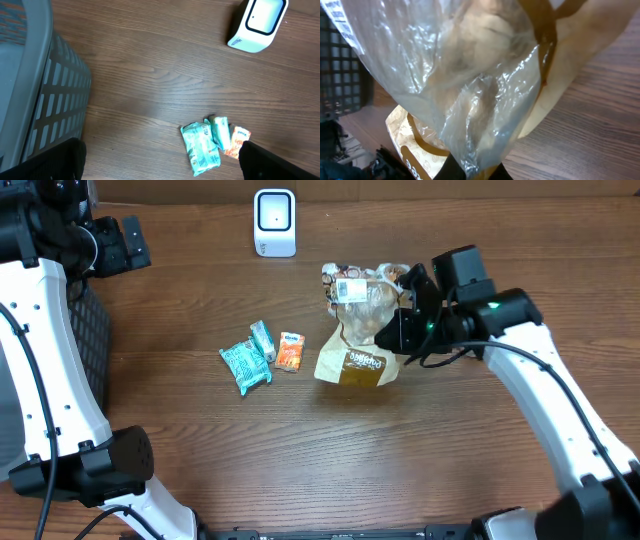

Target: Scan the item barcode

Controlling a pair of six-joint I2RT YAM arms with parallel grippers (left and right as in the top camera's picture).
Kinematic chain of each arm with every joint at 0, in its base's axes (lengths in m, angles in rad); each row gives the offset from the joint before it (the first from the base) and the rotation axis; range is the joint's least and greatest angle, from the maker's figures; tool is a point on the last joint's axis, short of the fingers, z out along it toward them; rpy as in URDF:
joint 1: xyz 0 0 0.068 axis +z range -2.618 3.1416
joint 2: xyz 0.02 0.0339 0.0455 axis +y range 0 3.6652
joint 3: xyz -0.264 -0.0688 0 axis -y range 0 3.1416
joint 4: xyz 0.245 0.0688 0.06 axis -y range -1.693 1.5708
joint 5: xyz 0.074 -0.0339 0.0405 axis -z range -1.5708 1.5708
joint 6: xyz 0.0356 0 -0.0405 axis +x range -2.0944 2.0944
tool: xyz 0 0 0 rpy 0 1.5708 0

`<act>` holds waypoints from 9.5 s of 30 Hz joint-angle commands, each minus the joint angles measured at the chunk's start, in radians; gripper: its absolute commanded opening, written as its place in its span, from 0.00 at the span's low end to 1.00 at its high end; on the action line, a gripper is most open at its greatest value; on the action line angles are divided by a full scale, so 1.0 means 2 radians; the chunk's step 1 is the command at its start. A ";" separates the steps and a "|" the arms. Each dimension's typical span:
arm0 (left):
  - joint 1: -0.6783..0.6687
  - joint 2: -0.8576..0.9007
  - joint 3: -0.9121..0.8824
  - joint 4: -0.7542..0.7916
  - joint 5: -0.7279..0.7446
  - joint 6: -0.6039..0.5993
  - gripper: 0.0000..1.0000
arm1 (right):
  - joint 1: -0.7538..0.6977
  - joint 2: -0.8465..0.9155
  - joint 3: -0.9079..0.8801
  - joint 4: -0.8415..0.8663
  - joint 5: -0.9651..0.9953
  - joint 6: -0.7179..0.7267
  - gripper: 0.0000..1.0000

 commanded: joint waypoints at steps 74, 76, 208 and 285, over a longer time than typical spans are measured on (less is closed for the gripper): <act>-0.001 -0.006 0.004 0.000 0.006 0.008 1.00 | 0.169 0.524 0.495 0.485 0.682 -0.557 0.04; -0.001 -0.006 0.004 0.001 0.006 0.008 0.99 | 0.169 0.524 0.495 0.488 0.682 -0.557 0.04; -0.001 -0.006 0.004 0.001 0.006 0.008 1.00 | 0.197 0.269 0.049 0.258 0.114 0.284 0.04; -0.001 -0.006 0.004 0.000 0.006 0.008 1.00 | 0.018 0.313 0.134 0.091 0.102 0.151 0.16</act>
